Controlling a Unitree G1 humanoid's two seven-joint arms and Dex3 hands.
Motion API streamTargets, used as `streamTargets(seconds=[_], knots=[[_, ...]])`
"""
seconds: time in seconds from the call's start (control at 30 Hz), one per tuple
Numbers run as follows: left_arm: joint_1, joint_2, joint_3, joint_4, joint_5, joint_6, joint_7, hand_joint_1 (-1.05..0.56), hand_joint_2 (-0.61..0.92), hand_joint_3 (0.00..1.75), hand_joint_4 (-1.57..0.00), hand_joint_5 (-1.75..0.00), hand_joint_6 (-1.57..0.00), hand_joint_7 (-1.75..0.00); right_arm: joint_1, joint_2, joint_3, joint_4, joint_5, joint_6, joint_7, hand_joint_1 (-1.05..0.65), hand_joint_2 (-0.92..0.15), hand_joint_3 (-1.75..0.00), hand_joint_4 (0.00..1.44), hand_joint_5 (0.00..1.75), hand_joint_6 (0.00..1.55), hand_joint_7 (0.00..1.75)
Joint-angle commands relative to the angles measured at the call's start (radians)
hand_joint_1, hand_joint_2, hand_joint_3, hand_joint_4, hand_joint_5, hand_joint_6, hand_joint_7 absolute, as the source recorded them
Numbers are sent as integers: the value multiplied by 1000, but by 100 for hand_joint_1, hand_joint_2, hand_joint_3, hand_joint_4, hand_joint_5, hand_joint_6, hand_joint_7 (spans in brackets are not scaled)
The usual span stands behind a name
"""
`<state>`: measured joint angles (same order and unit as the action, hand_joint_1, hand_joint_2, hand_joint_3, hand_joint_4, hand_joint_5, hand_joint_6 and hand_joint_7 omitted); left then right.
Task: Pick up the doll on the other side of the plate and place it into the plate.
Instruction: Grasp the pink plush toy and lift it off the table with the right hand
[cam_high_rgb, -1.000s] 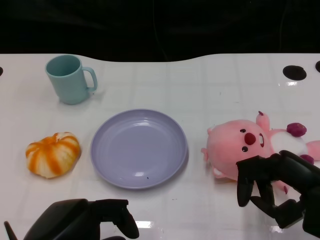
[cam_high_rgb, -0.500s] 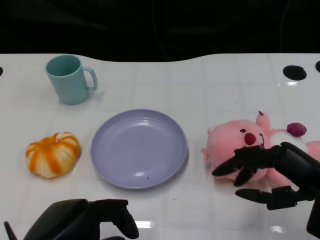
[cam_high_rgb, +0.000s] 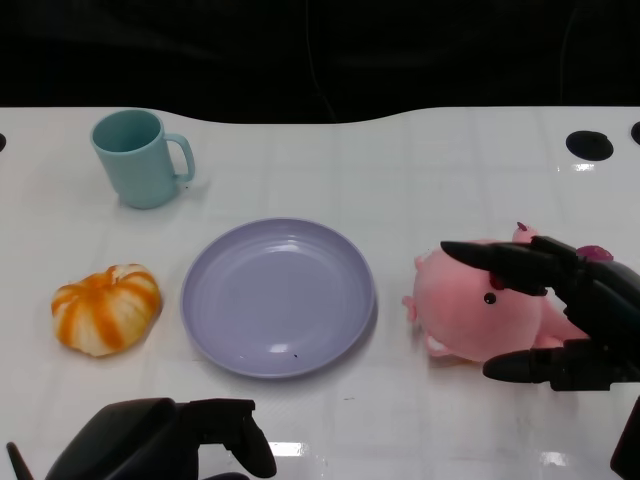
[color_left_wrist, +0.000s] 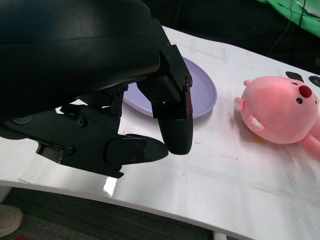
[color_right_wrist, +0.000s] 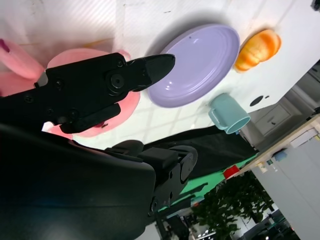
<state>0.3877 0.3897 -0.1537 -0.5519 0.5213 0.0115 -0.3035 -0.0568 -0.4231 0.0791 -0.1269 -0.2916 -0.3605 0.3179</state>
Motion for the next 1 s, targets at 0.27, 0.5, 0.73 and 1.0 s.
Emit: streamTargets(seconds=[0.27,0.5,0.73,1.0], knots=[[-6,8,-1,14,6,-6,4,-27,92,40,-62,-165,-71,-94,-15,-25,-37,-116,-187,124,-60,-67,-87,0,0,15,12,0],[-8,6,-7,13,7,-1,1,-28,92,39,-62,-164,-72,-93,-43,-34,2,-160,-303,263,-5,-70,-85,0,0,12,12,1],[-2,4,-10,-1,10,6,0,-28,92,39,-62,-164,-72,-93,-142,-69,65,-77,-354,334,80,-75,-88,-1,0,13,14,1],[7,2,-15,-12,16,12,0,-27,92,39,-62,-164,-72,-93,-243,-64,147,76,-383,365,102,-77,-87,0,2,17,15,1]])
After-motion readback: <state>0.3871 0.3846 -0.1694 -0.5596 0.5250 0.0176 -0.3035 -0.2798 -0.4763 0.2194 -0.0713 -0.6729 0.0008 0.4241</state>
